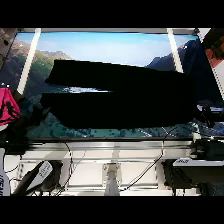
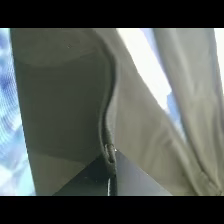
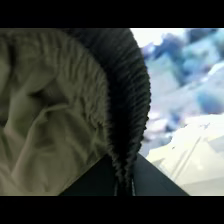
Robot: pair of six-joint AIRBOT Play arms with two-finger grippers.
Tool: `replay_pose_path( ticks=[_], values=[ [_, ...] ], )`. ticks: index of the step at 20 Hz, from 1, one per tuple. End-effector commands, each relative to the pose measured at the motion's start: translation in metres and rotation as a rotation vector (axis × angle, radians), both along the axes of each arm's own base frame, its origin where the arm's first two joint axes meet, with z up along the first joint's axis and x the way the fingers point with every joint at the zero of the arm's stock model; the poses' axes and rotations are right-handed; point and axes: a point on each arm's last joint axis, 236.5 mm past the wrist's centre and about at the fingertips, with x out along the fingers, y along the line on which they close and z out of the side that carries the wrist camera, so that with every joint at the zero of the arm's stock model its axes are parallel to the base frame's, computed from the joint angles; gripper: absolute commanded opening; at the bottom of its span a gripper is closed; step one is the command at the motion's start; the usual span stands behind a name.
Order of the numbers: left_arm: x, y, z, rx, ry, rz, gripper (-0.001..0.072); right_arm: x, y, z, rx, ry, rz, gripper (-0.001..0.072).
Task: Fold the clothes and pants, and hang the long-sleeved shirts on hangers.
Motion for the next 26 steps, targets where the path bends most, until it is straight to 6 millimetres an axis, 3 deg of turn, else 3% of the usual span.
replay_pose_path(
  ticks=[1,11,14,16,17,19,23,26],
  values=[
    [0.014,0.010,0.042,0.072,-0.100,-0.004,0.0002,-0.004,0.009,0.029,-0.005,-0.018,0.024,0.0016],
    [0.050,0.035,0.155,0.181,-0.309,0.024,0.0001,-0.003,0.013,0.119,-0.125,-0.119,-0.033,0.0016],
    [0.066,0.022,0.175,0.180,-0.342,-0.021,0.0001,0.026,0.018,0.161,-0.085,-0.265,-0.052,0.0016],
    [0.088,0.010,0.177,0.188,-0.350,-0.046,0.0001,0.053,0.014,0.191,-0.059,-0.391,-0.116,0.0017],
    [0.103,0.008,0.176,0.200,-0.353,-0.040,0.0001,0.059,0.008,0.195,-0.067,-0.405,-0.156,0.0017],
    [0.132,0.004,0.169,0.219,-0.349,-0.022,0.0001,0.063,-0.011,0.189,-0.092,-0.381,-0.253,0.0017],
    [0.180,-0.015,0.132,0.174,-0.288,-0.019,0.0002,0.072,-0.047,0.164,-0.061,-0.303,-0.476,0.0016],
    [0.214,-0.011,0.124,0.103,-0.290,0.045,0.0001,0.084,-0.066,0.153,-0.048,-0.287,-0.616,0.0015]
  ],
)
